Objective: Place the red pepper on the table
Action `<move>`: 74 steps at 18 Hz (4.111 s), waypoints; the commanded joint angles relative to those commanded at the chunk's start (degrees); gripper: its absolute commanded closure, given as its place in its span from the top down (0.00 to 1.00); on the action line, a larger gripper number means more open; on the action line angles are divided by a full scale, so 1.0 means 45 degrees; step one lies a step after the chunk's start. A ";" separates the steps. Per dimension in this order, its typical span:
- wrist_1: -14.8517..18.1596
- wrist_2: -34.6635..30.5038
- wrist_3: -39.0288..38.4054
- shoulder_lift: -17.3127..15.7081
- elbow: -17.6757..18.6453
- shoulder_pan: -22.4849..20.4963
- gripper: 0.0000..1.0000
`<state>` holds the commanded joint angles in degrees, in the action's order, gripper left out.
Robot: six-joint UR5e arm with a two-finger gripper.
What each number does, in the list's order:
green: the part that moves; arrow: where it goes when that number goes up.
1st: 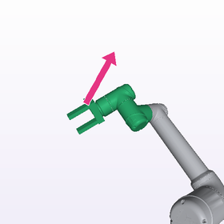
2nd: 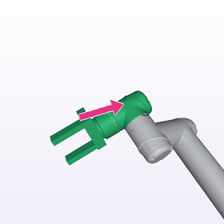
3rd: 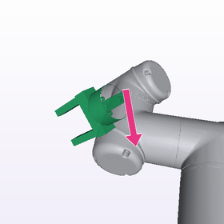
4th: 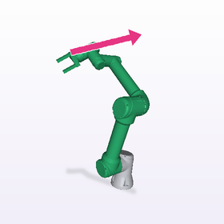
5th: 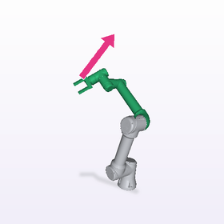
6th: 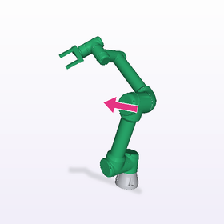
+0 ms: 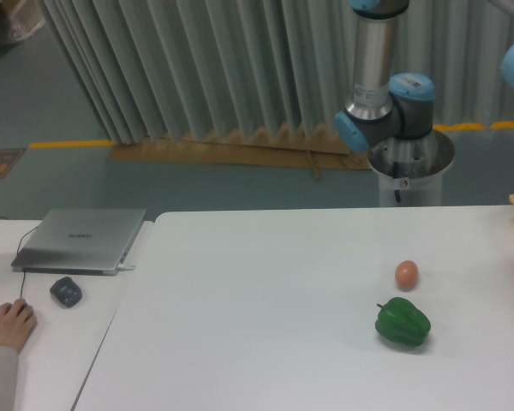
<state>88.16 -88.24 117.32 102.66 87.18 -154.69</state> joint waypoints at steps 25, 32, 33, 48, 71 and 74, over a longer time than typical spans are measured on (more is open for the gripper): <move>-0.3652 -0.2443 1.0726 0.1445 0.1386 -0.2949 1.00; -0.4336 -0.2384 1.0530 0.1543 0.2186 -0.2969 1.00; -0.4336 -0.2365 1.0395 0.1543 0.2265 -0.2969 1.00; -0.4298 -0.2521 0.8909 0.1406 0.2501 -0.2949 0.43; -0.0391 -0.0745 0.1570 0.0411 0.0177 -0.0373 0.43; -0.0430 -0.0704 0.0065 0.0410 0.0118 0.0330 0.43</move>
<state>86.22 -91.41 117.62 104.50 87.71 -153.20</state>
